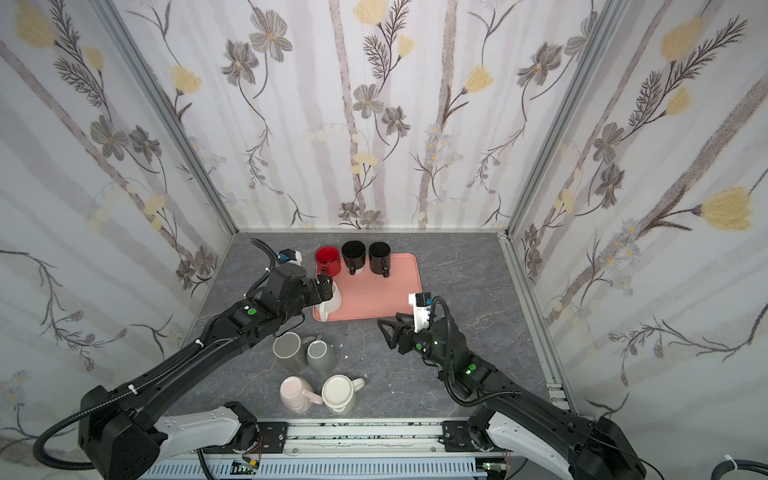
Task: Turn the mug right side up
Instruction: 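Open the left gripper and lift it off the white mug, then move the right gripper down over the upside-down cream mug with red inside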
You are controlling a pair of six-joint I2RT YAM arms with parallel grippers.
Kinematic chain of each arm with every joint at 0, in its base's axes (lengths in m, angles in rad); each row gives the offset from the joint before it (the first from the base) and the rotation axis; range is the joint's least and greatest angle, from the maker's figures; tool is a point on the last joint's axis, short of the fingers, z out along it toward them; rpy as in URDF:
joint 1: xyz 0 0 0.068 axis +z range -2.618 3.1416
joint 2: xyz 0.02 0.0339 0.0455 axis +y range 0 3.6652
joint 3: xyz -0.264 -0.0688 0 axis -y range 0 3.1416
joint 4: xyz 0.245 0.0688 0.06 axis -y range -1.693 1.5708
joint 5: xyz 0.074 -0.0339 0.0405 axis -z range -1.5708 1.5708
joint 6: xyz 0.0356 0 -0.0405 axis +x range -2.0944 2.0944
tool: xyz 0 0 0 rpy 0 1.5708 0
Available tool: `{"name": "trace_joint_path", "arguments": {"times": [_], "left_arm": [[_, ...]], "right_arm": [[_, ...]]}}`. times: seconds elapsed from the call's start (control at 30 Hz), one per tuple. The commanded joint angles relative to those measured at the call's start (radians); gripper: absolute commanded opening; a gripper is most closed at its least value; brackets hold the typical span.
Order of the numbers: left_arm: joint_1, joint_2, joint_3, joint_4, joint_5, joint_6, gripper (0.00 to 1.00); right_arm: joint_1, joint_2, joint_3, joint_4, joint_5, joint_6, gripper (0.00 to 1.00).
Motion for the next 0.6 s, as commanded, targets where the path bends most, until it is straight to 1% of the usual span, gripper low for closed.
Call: {"name": "trace_joint_path", "arguments": {"times": [0.0, 0.03, 0.1, 0.13, 0.23, 0.33, 0.37, 0.4, 0.47, 0.57], "left_arm": [[-0.001, -0.073, -0.06, 0.109, 0.036, -0.028, 1.0], [-0.001, -0.098, -0.085, 0.127, 0.04, -0.034, 1.0], [0.001, -0.141, -0.125, 0.159, 0.048, -0.039, 1.0], [0.0, -0.161, -0.146, 0.176, 0.057, -0.042, 1.0], [-0.001, -0.212, -0.192, 0.211, 0.072, -0.046, 1.0], [0.0, -0.249, -0.234, 0.23, 0.077, -0.051, 1.0], [-0.001, -0.258, -0.245, 0.236, 0.08, -0.053, 1.0], [0.0, -0.265, -0.253, 0.239, 0.082, -0.053, 1.0], [0.0, -0.278, -0.269, 0.243, 0.083, -0.052, 1.0], [0.001, -0.295, -0.284, 0.24, 0.075, -0.044, 1.0]], "right_arm": [[0.09, 0.087, 0.06, -0.056, -0.012, -0.115, 0.76], [0.12, 0.126, 0.084, -0.079, -0.003, -0.135, 0.77], [0.181, 0.192, 0.129, -0.126, 0.029, -0.168, 0.88], [0.213, 0.221, 0.152, -0.156, 0.059, -0.18, 0.91], [0.279, 0.284, 0.201, -0.231, 0.102, -0.205, 0.92], [0.336, 0.323, 0.216, -0.268, 0.081, -0.236, 0.93], [0.361, 0.335, 0.221, -0.275, 0.077, -0.247, 0.97], [0.385, 0.346, 0.229, -0.288, 0.085, -0.255, 1.0], [0.439, 0.377, 0.253, -0.318, 0.125, -0.269, 1.0], [0.491, 0.435, 0.299, -0.356, 0.19, -0.275, 1.0]]}}
